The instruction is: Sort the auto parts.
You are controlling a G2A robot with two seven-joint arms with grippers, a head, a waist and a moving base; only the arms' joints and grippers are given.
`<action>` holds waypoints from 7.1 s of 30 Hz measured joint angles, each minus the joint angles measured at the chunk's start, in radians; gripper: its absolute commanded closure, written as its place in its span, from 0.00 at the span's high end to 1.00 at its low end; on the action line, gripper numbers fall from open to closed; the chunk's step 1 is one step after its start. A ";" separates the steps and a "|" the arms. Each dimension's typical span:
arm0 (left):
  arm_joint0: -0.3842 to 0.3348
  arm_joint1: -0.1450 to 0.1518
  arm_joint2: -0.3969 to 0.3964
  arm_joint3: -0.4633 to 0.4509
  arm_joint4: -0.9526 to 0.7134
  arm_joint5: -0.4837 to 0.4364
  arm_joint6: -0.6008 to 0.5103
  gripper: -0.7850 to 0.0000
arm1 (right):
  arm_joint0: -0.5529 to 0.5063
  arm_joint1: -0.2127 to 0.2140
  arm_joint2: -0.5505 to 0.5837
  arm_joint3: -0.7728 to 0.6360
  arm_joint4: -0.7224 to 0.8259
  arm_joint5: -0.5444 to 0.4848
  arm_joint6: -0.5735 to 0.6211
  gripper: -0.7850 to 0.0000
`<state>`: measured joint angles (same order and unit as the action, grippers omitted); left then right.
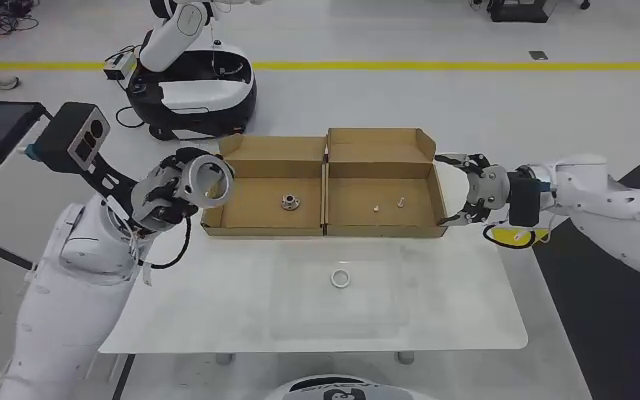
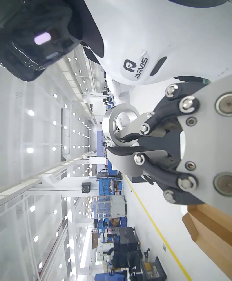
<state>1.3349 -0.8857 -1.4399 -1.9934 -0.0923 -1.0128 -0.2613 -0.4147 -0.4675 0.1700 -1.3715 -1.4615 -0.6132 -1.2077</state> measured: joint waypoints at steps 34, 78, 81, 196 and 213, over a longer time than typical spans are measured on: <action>0.036 -0.020 -0.051 -0.034 -0.066 0.030 -0.068 0.00 | 0.000 0.000 0.000 0.000 0.000 0.000 0.000 1.00; -0.146 -0.042 -0.031 0.074 0.304 0.333 -0.222 0.00 | 0.000 0.000 0.000 0.000 0.000 0.000 0.000 1.00; -0.219 -0.050 0.030 0.114 0.371 0.389 -0.238 0.00 | 0.000 0.000 0.000 0.000 0.000 0.000 0.000 1.00; -0.917 -0.555 1.107 1.544 1.141 0.392 -0.547 0.00 | 0.000 0.000 0.000 0.000 0.000 0.000 0.000 1.00; -0.925 -0.606 1.106 1.644 1.175 0.380 -0.500 0.45 | 0.000 0.000 0.000 0.000 0.000 0.000 0.000 1.00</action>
<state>0.4098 -1.4922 -0.3334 -0.3499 1.0823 -0.6324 -0.7608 -0.4147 -0.4675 0.1700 -1.3715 -1.4615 -0.6132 -1.2077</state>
